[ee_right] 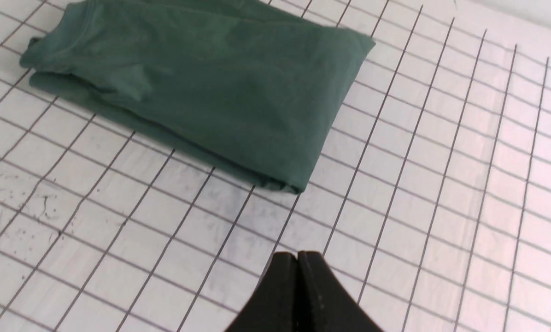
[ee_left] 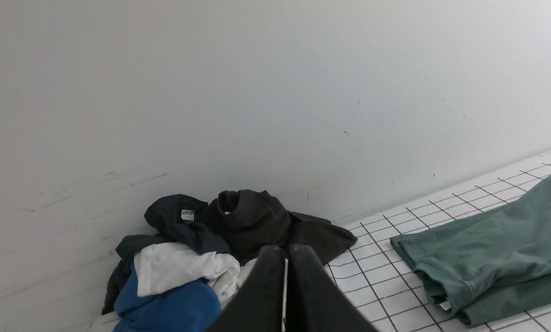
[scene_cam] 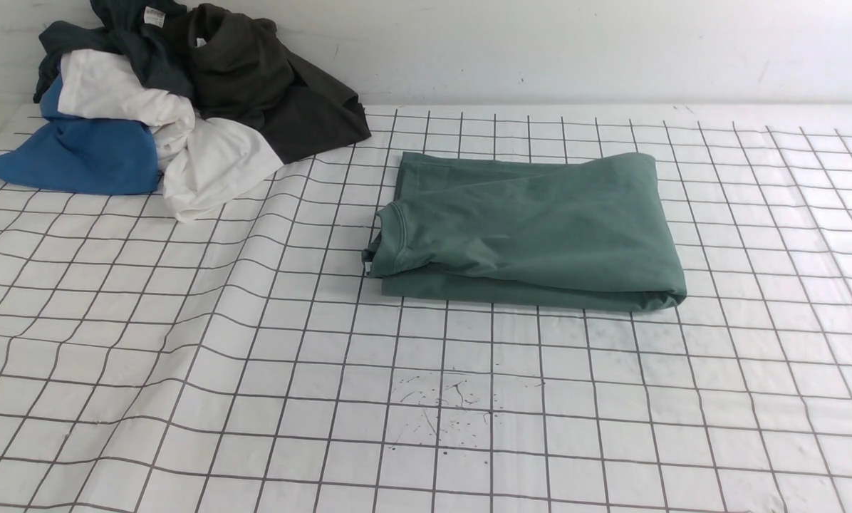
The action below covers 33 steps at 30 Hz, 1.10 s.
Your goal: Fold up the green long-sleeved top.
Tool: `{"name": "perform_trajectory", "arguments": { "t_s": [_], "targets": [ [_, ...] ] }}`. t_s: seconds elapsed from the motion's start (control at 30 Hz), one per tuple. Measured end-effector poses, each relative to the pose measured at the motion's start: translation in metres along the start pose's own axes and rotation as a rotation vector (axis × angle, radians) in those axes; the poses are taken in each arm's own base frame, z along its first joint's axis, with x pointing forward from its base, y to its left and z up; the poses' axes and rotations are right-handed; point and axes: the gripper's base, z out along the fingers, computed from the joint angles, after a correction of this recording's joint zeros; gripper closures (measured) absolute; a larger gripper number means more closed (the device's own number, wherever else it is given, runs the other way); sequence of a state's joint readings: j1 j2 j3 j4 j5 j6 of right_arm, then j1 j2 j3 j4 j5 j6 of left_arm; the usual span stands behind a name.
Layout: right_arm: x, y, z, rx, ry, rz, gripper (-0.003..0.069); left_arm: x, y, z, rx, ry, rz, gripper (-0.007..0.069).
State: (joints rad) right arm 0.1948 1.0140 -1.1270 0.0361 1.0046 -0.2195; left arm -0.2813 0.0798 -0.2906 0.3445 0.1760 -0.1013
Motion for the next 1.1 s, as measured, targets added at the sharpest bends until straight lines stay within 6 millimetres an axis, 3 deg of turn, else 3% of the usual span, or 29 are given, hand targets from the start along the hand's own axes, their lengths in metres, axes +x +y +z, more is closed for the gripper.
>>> {"name": "perform_trajectory", "arguments": {
  "t_s": [0.07,0.13,0.2,0.37,0.6,0.9,1.1],
  "targets": [
    [0.038,0.010,0.000,-0.014,-0.026,0.019,0.0666,0.000,0.000,0.000,0.000,-0.002,-0.013,0.0631],
    [0.053,0.014,0.000,-0.024,-0.046,0.034,0.0666,0.000,0.000,0.000,0.000,-0.001,-0.019,0.0631],
    [0.090,0.024,0.002,-0.031,-0.115,0.060,0.0666,0.002,0.000,0.000,-0.002,0.017,-0.022,0.0631],
    [0.143,0.033,0.005,0.033,-0.381,0.063,0.0666,0.010,0.001,-0.001,-0.012,0.108,-0.024,0.0631],
    [0.185,0.039,0.014,0.108,-0.623,0.081,0.0666,0.012,0.001,-0.001,-0.016,0.135,-0.041,0.0631],
    [0.228,0.050,0.039,0.060,-0.564,0.083,0.0666,0.012,0.001,-0.001,-0.016,0.135,-0.042,0.0631],
    [0.233,0.052,0.042,0.050,-0.526,0.081,0.0666,0.012,0.001,-0.001,-0.016,0.135,-0.042,0.0631]
  ]
}}
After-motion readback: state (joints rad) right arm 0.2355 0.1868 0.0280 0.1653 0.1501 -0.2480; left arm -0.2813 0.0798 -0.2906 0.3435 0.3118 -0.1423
